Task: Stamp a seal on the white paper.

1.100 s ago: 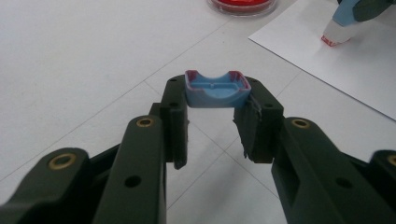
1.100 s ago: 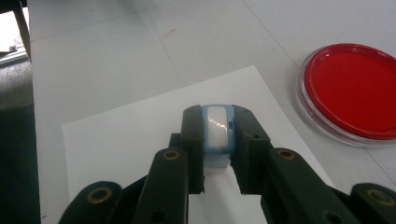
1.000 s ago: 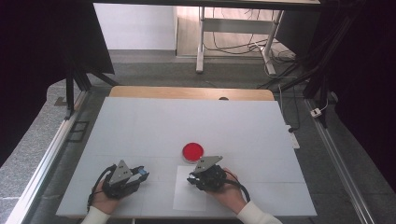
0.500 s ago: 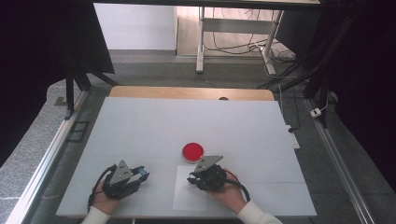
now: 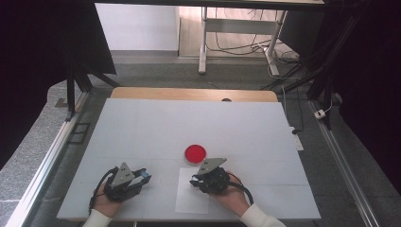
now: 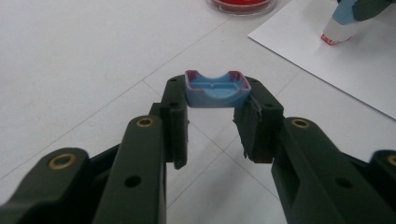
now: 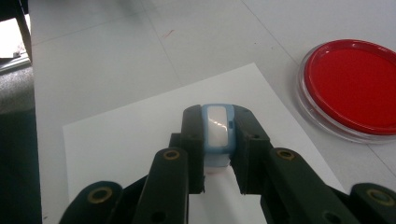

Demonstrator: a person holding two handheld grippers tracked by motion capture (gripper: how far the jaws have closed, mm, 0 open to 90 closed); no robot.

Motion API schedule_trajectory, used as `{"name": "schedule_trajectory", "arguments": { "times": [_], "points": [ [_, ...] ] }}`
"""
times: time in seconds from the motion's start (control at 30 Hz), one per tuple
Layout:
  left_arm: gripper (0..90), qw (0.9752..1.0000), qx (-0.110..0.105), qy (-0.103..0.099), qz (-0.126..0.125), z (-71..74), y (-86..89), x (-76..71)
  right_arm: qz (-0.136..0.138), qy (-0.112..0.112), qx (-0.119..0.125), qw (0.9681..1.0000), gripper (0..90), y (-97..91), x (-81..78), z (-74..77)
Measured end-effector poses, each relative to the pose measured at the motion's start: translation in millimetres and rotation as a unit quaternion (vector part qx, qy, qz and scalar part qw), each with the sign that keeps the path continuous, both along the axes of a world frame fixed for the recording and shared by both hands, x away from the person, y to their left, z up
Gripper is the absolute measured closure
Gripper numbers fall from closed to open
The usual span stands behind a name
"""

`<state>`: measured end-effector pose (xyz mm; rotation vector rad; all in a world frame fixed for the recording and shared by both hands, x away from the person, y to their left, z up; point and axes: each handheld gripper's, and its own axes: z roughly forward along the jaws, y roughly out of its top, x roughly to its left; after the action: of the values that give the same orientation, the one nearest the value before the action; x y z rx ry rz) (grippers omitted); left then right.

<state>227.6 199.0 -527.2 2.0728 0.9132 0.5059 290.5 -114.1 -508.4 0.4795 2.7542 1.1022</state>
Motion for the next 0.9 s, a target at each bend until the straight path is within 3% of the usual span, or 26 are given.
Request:
{"name": "schedule_trajectory", "arguments": {
  "times": [0.9],
  "points": [
    [65.5, 1.0, 0.0, 0.002, 0.002, -1.0, 1.9, 1.6, 0.004, -0.003, 0.013, 0.9999, 75.0, -3.0, 0.3, 4.9]
  ]
}}
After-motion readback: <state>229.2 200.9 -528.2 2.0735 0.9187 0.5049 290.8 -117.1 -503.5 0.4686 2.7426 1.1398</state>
